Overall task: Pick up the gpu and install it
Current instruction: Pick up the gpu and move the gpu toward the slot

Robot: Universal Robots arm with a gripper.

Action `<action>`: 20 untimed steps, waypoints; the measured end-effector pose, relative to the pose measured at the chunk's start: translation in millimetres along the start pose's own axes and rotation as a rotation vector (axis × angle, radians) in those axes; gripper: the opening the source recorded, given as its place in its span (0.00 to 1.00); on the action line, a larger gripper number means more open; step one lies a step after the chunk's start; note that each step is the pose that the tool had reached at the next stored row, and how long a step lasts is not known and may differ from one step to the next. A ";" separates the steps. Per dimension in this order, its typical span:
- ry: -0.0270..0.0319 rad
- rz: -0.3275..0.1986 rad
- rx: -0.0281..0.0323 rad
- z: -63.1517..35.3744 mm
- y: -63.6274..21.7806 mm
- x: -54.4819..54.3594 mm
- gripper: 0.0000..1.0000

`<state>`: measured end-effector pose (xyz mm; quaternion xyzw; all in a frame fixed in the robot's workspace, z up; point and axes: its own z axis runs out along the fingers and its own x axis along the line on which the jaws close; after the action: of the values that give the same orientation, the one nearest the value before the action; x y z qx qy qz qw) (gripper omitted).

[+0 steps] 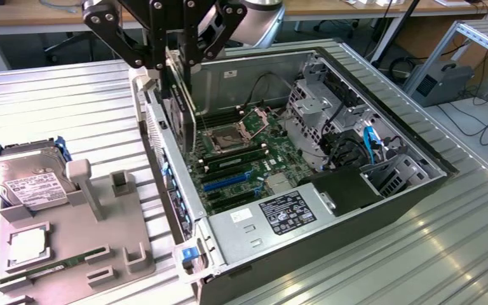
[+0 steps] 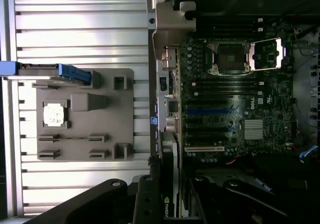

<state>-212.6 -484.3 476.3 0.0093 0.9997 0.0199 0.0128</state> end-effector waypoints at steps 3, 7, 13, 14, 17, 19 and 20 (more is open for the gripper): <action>0.0000 0.000 -0.0001 0.3 0.1 -9.4 0.27; 0.0001 0.000 0.0000 0.5 0.4 -19.2 0.27; 0.0000 0.000 0.0000 1.0 0.7 -36.3 0.27; 0.0000 0.000 0.0000 1.0 0.7 -38.8 0.27; 0.0001 0.000 0.0000 1.3 0.9 -49.3 0.27; 0.0000 0.000 -0.0001 1.6 1.1 -60.5 0.27; 0.0000 0.000 0.0000 1.7 1.1 -63.4 0.27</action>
<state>-149.2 -484.3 476.3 0.0093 0.9997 0.0199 0.0128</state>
